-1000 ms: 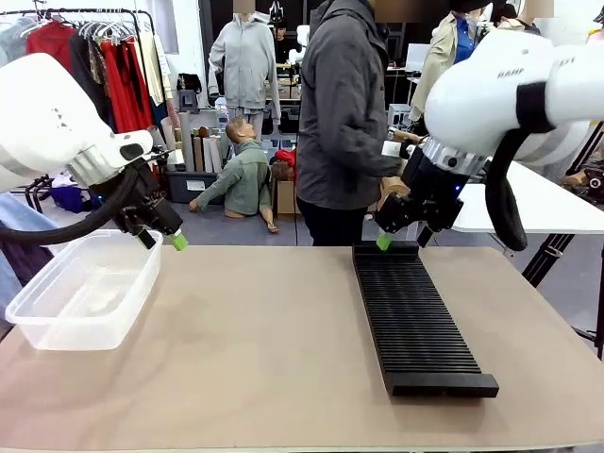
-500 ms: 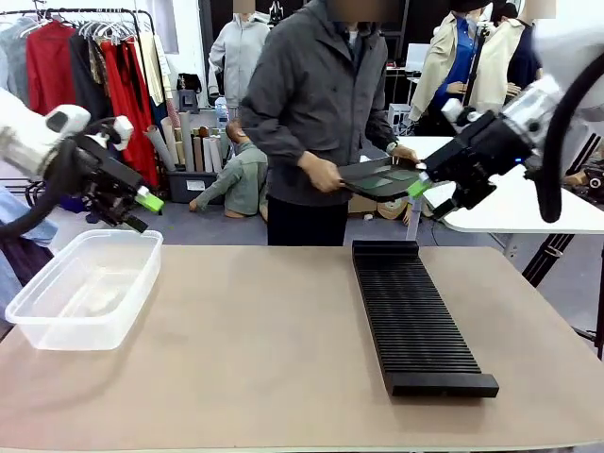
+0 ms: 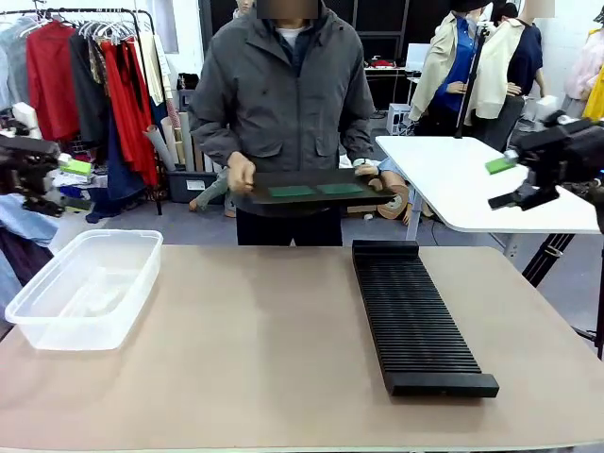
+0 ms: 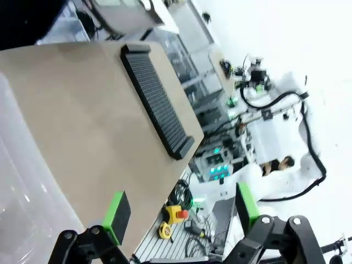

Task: Sort PCBs into racks and boxes based on the side picked up.
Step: Pick up the Blank PCB handed by the Human.

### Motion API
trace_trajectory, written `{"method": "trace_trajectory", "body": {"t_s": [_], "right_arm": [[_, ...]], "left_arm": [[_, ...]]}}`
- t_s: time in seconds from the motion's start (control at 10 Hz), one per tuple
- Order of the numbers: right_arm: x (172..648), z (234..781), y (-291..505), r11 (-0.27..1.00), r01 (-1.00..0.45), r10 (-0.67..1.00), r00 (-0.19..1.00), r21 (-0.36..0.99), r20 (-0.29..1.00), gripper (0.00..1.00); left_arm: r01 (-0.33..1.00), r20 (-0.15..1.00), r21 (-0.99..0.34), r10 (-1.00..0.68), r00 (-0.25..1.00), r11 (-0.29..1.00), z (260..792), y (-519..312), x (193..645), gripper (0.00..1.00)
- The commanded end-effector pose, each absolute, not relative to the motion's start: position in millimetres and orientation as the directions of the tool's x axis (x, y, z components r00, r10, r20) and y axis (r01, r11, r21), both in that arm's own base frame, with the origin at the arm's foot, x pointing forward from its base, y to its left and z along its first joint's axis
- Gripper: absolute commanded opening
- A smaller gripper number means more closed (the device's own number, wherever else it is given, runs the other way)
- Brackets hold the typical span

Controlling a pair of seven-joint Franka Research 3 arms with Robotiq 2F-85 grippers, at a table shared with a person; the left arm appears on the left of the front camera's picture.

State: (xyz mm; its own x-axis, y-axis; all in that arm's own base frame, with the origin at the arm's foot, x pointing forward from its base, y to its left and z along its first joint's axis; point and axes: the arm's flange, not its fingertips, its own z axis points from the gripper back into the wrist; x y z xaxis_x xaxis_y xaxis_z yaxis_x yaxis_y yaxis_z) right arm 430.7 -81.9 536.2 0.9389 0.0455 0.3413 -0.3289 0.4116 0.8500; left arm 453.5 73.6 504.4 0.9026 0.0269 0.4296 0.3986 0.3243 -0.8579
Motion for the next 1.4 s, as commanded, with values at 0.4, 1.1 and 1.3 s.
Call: {"method": "trace_trajectory", "body": {"t_s": [0.4, 1.1, 1.3], "right_arm": [[396, 500, -139, 0.198, -0.405, -0.094, 0.898, 0.892, 0.429, 1.0], [392, 499, -149, 0.245, -0.368, -0.087, 0.913, 0.897, 0.399, 1.0], [392, 499, -149, 0.245, -0.368, -0.087, 0.913, 0.897, 0.399, 1.0]], "left_arm": [[0.371, 0.417, -0.889, 0.144, 0.897, 0.268, 469, 114, 449, 1.0], [0.335, 0.388, -0.896, 0.148, 0.91, 0.29, 467, 117, 448, 1.0], [0.335, 0.388, -0.896, 0.148, 0.91, 0.29, 467, 117, 448, 1.0]]}}
